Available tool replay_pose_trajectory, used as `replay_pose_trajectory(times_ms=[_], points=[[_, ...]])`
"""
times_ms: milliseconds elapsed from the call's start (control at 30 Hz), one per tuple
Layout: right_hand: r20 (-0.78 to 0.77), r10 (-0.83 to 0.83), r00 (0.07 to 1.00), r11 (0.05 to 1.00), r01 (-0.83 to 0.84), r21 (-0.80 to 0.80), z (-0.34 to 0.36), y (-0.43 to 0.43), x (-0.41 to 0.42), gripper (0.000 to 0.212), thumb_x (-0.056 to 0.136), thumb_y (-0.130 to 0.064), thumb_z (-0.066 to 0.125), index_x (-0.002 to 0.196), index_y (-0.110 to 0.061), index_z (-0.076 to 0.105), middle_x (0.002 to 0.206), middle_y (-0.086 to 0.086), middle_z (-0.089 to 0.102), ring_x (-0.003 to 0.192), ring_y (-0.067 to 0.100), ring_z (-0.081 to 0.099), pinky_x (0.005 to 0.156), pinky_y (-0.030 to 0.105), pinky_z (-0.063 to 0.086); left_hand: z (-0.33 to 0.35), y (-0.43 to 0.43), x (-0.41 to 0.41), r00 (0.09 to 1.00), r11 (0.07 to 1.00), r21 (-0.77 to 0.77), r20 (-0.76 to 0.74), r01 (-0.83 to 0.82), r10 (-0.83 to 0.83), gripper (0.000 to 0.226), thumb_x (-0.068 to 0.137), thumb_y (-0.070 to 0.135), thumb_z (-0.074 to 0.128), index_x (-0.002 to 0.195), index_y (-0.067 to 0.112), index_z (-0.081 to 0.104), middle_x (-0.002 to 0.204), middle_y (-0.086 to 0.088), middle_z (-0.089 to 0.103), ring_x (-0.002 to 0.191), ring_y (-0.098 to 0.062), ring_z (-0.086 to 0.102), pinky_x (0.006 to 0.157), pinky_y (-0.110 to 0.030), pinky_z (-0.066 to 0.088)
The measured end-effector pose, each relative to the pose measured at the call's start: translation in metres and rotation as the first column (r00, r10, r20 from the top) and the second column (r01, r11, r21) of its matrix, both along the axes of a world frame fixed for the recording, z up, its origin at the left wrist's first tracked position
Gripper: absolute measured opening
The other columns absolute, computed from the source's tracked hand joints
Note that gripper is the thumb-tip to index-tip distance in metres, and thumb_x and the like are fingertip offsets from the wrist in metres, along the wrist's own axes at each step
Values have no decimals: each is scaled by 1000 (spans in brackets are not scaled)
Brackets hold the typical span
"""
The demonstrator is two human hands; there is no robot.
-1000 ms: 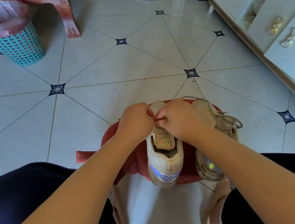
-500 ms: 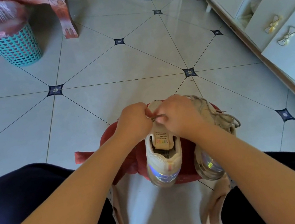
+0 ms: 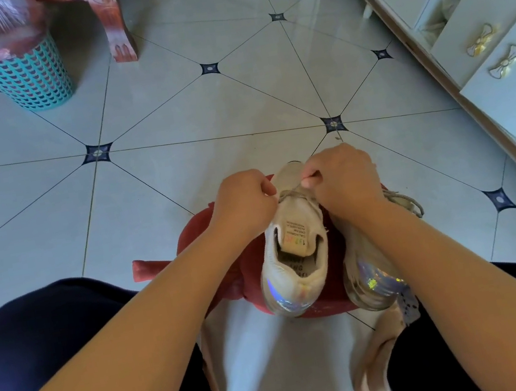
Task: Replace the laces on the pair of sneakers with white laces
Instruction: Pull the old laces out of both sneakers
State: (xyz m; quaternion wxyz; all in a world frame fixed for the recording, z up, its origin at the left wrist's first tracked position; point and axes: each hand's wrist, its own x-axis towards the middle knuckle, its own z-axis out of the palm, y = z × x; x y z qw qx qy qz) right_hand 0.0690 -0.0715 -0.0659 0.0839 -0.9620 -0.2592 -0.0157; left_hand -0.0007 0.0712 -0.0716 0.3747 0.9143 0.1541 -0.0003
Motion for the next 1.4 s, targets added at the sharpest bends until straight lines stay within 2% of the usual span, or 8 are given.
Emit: replay_pose_trajectory(times_ms=[167, 333, 467, 600, 767, 967, 1067, 1400], points=[[-144, 340, 929, 938, -345, -13, -7, 17, -25, 13, 80, -11, 53, 82, -16, 65, 76, 6, 61, 76, 25, 52, 66, 34, 42, -7, 9, -2, 998, 999, 3, -31, -53, 54, 19, 81, 6, 54, 94, 11, 68, 103, -2, 66, 99, -17, 57, 76, -20, 38], [-51, -194, 980, 942, 200, 268, 24, -26, 24, 17, 84, -8, 54, 87, -18, 67, 89, 3, 66, 85, 22, 57, 68, 26, 37, -9, 15, -5, 994, 995, 45, -55, -90, 92, 17, 83, 7, 53, 89, 14, 67, 101, 1, 64, 93, -15, 56, 74, -21, 38], [-120, -33, 992, 985, 53, 167, 16, -16, 6, 13, 86, -12, 57, 90, -15, 69, 90, 2, 69, 87, 20, 61, 76, 29, 44, -9, 13, -5, 998, 999, 32, -50, -40, 41, 15, 83, 7, 53, 82, 18, 64, 87, 8, 58, 83, -8, 48, 72, -19, 36], [-140, -37, 990, 975, 66, 213, 6, -5, -4, 31, 89, -26, 58, 118, -16, 60, 115, 4, 63, 109, 21, 55, 91, 32, 42, -7, 11, -2, 997, 998, 59, -81, -9, 14, 15, 79, 5, 53, 78, 18, 61, 78, 9, 52, 81, -9, 48, 69, -20, 35], [-303, -6, 953, 998, 27, 64, -2, 3, -23, 34, 86, -49, 51, 70, -20, 57, 64, -8, 52, 64, 10, 51, 49, 18, 30, -8, 12, 2, 996, 997, 78, -94, 18, -11, 14, 77, 9, 53, 81, 17, 63, 76, 11, 53, 84, -14, 54, 70, -24, 40], [-344, -43, 938, 997, 62, 44, -2, 9, -21, 38, 88, -25, 48, 53, -12, 42, 52, 1, 37, 47, 13, 31, 40, 22, 20, -16, 0, 10, 997, 979, 191, -20, 71, -68, 18, 84, 27, 57, 99, 19, 66, 94, 2, 53, 88, -17, 53, 71, -27, 40], [-393, -59, 918, 991, 100, 86, -4, 8, -23, 31, 88, -24, 49, 62, -8, 54, 59, 5, 44, 52, 15, 36, 46, 26, 24, -19, -2, 16, 994, 972, 213, -60, 103, -92, 21, 84, 30, 62, 100, 18, 66, 100, -2, 59, 92, -20, 57, 74, -28, 42], [-410, -18, 912, 978, 102, 183, -4, 5, -23, 31, 86, -23, 52, 78, 3, 68, 77, 19, 66, 63, 19, 47, 50, 29, 28, -10, -2, 27, 971, 860, 451, -106, 237, -212, 11, 88, 16, 52, 91, 15, 63, 81, -2, 58, 76, -18, 49, 62, -29, 34]])
